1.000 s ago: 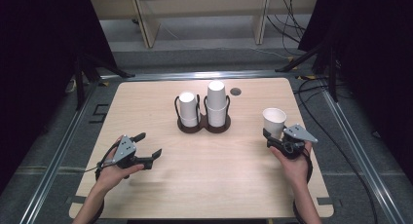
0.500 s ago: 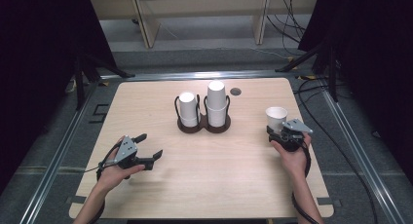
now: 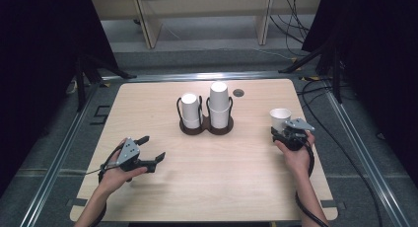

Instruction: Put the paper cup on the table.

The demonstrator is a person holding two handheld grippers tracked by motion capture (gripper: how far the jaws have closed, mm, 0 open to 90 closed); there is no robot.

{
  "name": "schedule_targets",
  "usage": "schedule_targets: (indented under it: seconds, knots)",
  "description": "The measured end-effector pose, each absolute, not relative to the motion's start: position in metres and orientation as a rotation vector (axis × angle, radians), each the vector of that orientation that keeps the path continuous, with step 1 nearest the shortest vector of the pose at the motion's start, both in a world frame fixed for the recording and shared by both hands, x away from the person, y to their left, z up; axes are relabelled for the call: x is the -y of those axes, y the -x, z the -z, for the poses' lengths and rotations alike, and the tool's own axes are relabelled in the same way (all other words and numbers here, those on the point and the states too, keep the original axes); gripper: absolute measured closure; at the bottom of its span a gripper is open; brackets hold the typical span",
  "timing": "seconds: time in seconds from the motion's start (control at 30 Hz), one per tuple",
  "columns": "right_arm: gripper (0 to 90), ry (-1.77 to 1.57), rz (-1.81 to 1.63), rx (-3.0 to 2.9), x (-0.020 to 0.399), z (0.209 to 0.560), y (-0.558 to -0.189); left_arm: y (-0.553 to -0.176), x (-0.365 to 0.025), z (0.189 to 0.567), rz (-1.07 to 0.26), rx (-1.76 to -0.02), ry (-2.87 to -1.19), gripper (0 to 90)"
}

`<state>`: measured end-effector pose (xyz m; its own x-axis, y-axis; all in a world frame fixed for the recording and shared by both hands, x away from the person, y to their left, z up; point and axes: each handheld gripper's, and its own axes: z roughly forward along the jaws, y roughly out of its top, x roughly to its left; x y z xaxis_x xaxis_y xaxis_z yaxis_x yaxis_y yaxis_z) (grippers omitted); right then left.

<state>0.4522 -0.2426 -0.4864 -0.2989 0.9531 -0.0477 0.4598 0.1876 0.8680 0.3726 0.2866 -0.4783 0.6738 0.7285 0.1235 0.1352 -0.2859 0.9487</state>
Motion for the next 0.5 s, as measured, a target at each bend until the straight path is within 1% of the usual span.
schedule_targets:
  seconds: [0.2,0.23,0.3,0.43,0.5]
  knots:
    - [35.0,-1.369,-1.011,-1.886,0.2417,0.485,-0.4554,-0.3721,-0.286,0.4786,-0.674,-0.69,-1.807,12.4]
    - [35.0,-1.426,-1.014,-1.869,0.2385,0.4842,-0.4539,-0.3722,-0.2859,0.4786,-0.676,-0.688,-1.808,12.4]
    - [34.8,-1.35,-0.997,-1.897,0.2416,0.4843,-0.4581,-0.3726,-0.2854,0.4789,-0.676,-0.685,-1.802,12.4]
    - [34.2,-1.426,-0.996,-1.876,0.2385,0.4836,-0.4543,-0.3732,-0.2848,0.4792,-0.672,-0.678,-1.796,12.4]
    - [33.7,-1.405,-0.994,-1.884,0.2398,0.4836,-0.4547,-0.3722,-0.2853,0.4784,-0.675,-0.685,-1.812,12.4]
